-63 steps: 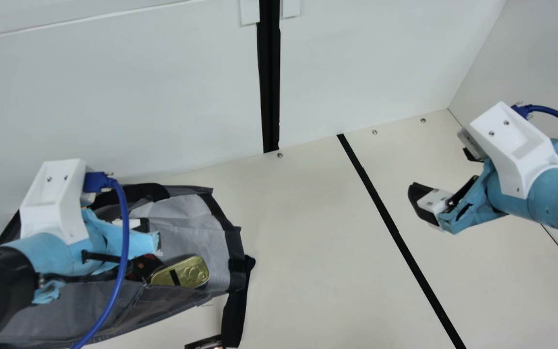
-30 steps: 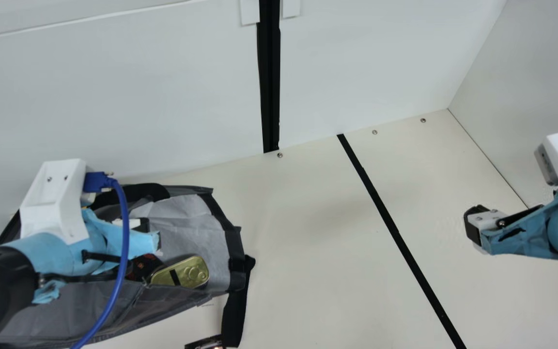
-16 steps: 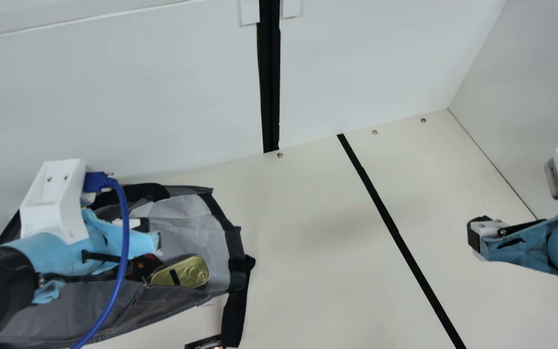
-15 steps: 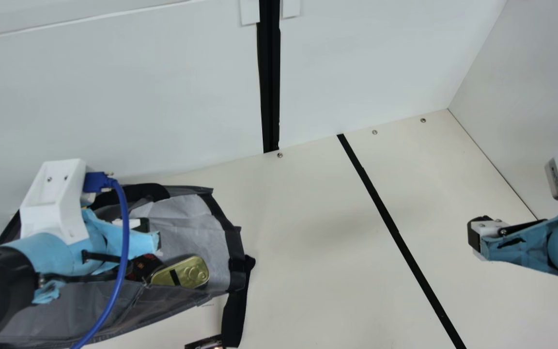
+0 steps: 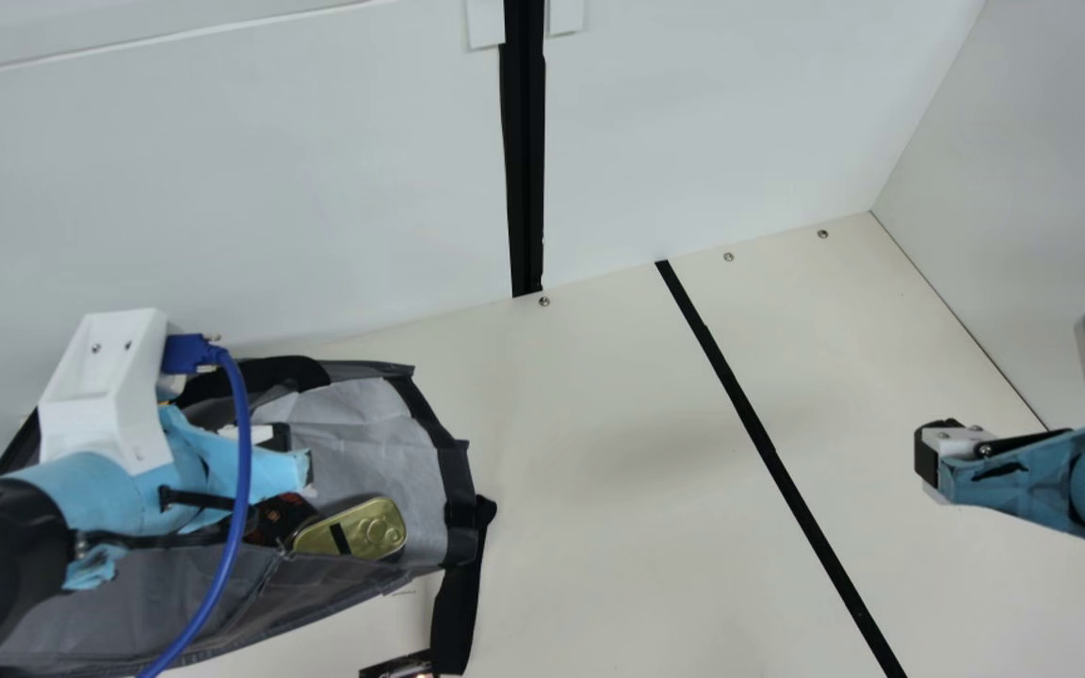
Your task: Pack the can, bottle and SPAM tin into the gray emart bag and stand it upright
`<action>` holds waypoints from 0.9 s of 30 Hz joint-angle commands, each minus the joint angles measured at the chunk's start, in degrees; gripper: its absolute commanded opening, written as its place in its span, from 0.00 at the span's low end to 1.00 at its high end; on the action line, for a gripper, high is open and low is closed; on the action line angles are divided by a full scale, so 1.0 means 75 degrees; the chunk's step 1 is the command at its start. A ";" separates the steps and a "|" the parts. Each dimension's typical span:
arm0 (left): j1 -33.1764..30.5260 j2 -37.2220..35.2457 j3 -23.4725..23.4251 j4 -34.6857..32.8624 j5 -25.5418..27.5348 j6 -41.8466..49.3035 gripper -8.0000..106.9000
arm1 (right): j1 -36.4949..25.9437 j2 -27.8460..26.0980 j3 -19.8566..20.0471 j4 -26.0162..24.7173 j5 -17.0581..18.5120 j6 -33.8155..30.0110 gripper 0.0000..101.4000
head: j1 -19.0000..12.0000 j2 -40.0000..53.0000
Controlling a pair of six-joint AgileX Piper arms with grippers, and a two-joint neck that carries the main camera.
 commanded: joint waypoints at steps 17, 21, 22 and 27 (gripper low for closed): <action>0.0000 0.0000 0.0000 0.0000 0.0000 0.0000 0.00 | 0.0431 0.0281 -0.0113 0.0100 -0.0003 -0.0248 0.94 | -0.0173 -0.0018; 0.0000 0.0000 0.0000 0.0000 0.0000 0.0000 0.00 | 0.0501 0.0440 -0.0165 0.0214 -0.0003 -0.0446 0.94 | -0.0173 -0.0018; 0.0000 0.0000 0.0000 0.0000 0.0000 0.0000 0.00 | 0.0514 0.0483 -0.0177 0.0249 -0.0003 -0.0498 0.94 | -0.0173 -0.0018; 0.0000 0.0000 0.0000 0.0000 0.0000 0.0000 0.00 | 0.0533 0.0718 -0.0258 0.0473 -0.0003 -0.0777 0.94 | -0.0173 -0.0018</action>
